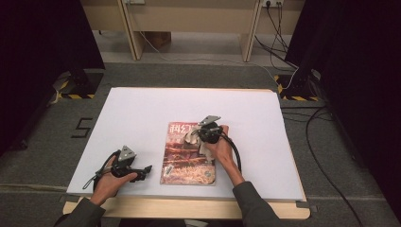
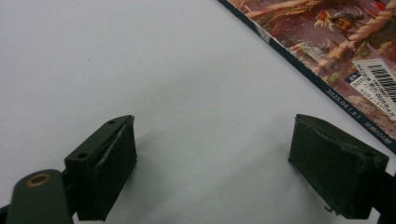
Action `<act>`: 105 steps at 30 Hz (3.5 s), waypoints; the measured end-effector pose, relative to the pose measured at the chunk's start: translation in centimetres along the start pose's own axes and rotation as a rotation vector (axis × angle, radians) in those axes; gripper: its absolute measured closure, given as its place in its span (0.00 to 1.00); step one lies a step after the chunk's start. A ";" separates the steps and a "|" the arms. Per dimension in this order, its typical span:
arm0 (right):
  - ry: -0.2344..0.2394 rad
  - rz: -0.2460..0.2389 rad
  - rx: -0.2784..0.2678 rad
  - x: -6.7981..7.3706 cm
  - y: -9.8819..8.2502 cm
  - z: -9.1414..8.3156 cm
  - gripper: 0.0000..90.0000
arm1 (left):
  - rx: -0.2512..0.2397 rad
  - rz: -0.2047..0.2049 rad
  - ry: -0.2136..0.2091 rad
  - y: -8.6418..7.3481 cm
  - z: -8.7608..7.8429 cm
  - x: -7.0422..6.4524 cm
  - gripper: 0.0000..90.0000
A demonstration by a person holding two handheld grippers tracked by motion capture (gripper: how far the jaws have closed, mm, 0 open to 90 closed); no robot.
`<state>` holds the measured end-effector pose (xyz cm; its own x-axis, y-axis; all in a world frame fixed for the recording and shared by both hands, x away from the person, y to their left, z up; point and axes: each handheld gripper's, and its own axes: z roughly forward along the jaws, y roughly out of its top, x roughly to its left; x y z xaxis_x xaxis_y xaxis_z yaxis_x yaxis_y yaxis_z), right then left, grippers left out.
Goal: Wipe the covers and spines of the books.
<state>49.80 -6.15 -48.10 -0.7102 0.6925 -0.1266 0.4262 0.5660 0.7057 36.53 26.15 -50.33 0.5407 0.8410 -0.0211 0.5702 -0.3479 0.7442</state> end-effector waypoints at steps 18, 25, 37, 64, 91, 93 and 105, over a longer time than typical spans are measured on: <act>0.023 -0.049 0.005 2.1 0.8 0.4 0.92 | -0.001 -0.001 -0.002 0.0 0.0 0.0 0.15; 0.123 -0.114 -0.001 5.2 1.9 0.8 0.92 | -0.001 0.000 -0.002 0.0 0.0 0.0 0.15; 0.041 -0.041 0.017 2.9 4.2 3.5 0.92 | -0.001 0.001 0.000 0.0 0.0 0.0 0.15; 0.024 -0.085 0.012 4.6 8.1 7.3 0.92 | -0.001 0.001 -0.001 0.0 0.0 0.0 0.15; -0.100 0.035 0.000 -3.0 1.2 2.0 0.92 | -0.003 0.003 0.001 0.0 0.0 0.0 0.15; -0.110 0.049 -0.001 -3.5 0.8 1.7 0.92 | 0.000 0.003 0.002 0.0 0.0 0.0 0.15; -0.072 -0.018 -0.003 -0.2 2.1 2.5 0.92 | -0.001 0.001 0.002 0.0 0.0 0.0 0.15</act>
<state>52.19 -3.99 -48.34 -0.6758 0.7124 -0.1892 0.4114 0.5775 0.7051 36.52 26.12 -50.34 0.5405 0.8412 -0.0190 0.5690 -0.3488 0.7447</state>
